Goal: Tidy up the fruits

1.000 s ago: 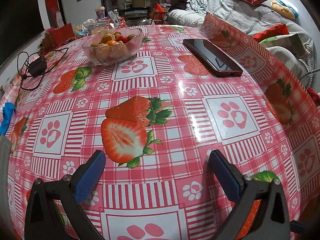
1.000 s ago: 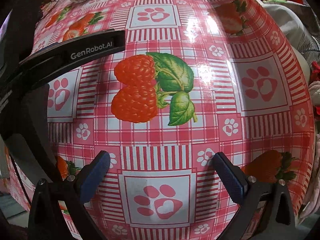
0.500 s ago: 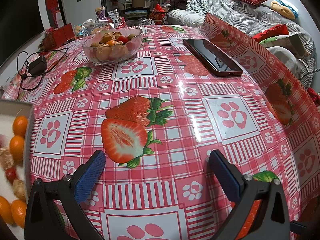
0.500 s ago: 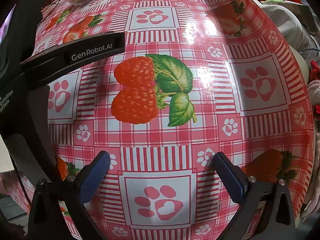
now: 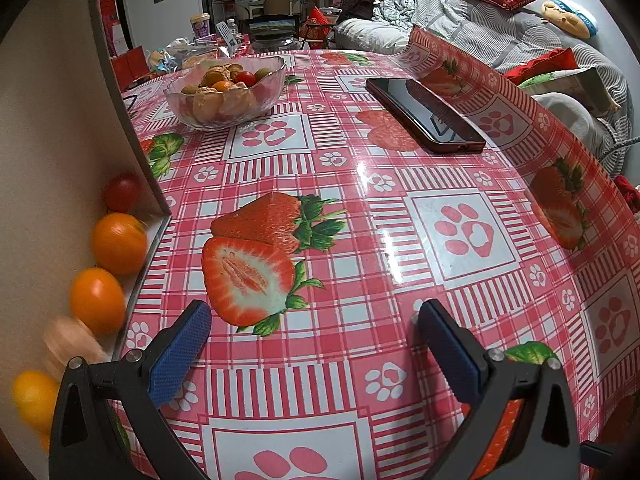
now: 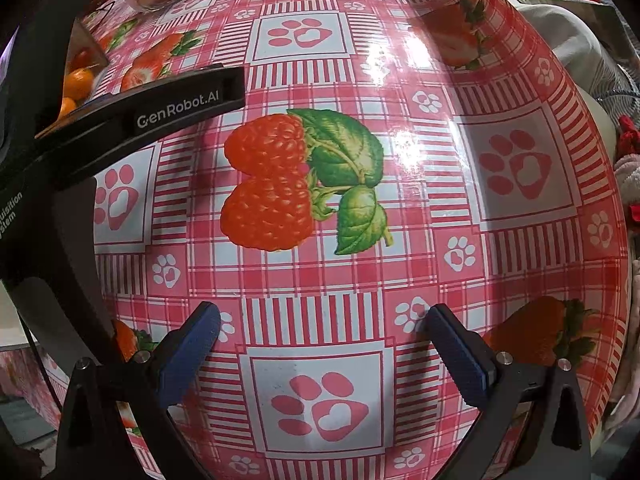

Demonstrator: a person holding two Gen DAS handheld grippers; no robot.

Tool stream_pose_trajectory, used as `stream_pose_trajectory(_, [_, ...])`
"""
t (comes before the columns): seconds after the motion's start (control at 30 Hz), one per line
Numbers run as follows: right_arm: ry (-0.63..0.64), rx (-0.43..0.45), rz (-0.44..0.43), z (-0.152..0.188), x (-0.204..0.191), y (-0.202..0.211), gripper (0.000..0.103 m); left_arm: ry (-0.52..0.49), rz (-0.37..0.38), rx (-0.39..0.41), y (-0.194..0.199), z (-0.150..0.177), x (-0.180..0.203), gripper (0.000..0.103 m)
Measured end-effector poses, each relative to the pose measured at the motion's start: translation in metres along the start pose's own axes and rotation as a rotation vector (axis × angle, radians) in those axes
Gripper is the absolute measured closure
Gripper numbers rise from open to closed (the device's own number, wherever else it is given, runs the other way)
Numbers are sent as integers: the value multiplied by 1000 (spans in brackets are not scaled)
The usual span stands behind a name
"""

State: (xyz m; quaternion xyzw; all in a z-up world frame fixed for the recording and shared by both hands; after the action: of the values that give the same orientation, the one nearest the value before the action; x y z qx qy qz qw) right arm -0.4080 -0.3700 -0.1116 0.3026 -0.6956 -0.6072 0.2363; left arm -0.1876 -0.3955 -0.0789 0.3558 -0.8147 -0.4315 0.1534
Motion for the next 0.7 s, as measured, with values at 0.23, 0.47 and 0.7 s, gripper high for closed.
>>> stream_pose_trajectory(0.23, [0, -1, -2, 0, 0, -1, 0, 0, 0, 0, 1, 0, -1, 0])
stream_pose_trajectory(0.47, [0, -7, -3, 1, 0, -2, 0, 0, 0, 0, 0, 0, 0, 0])
stream_pose_trajectory(0.7, [0, 6, -3, 1, 1, -2, 0, 0, 0, 0, 0, 1, 0, 0])
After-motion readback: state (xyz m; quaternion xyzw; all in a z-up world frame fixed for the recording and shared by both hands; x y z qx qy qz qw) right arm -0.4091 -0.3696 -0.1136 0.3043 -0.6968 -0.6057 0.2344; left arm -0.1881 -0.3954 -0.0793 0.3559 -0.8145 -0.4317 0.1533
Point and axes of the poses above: each gripper's, at about its wrist camera, not at the fingertips, and y roughly against the way its jaws point, x to its right, z to its underside, the point moved 7 cm from there along -y, roughly the way its jaws point, and after that the axes turned 4 degrees about -z, right-handed, at the moved point
